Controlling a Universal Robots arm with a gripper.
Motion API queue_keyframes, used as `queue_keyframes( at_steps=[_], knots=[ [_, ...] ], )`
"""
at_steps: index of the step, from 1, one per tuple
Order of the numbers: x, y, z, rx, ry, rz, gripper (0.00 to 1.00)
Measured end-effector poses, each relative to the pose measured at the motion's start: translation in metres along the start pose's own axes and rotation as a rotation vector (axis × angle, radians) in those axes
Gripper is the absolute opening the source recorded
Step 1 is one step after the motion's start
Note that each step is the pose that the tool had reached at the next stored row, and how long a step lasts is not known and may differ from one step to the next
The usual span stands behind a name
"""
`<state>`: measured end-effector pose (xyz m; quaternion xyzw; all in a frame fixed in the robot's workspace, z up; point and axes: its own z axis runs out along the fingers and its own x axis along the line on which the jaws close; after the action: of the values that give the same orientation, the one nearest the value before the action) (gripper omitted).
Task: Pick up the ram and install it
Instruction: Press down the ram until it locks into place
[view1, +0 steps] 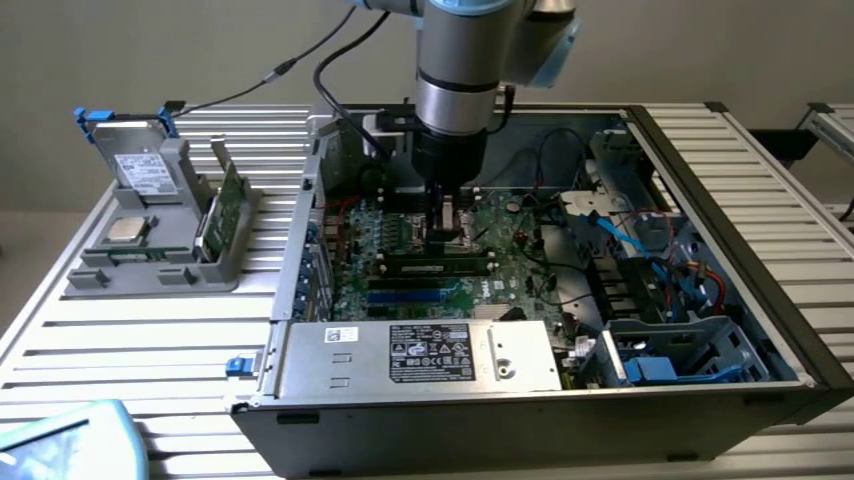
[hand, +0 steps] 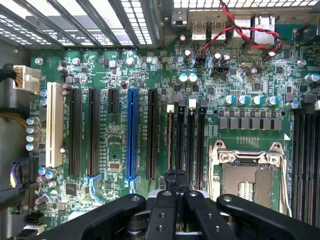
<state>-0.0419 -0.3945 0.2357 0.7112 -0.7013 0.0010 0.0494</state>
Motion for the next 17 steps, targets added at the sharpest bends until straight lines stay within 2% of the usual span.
queue_keyframes(
  at_steps=[5, 12, 17],
  knots=[
    [0.0004, -0.001, -0.0049, 0.0, 0.0002, -0.001, 0.11],
    [0.0007, -0.0094, -0.0075, 0.0001, 0.0001, -0.001, 0.11],
    [0.0007, -0.0097, -0.0075, 0.0, 0.0001, -0.001, 0.11]
  ],
)
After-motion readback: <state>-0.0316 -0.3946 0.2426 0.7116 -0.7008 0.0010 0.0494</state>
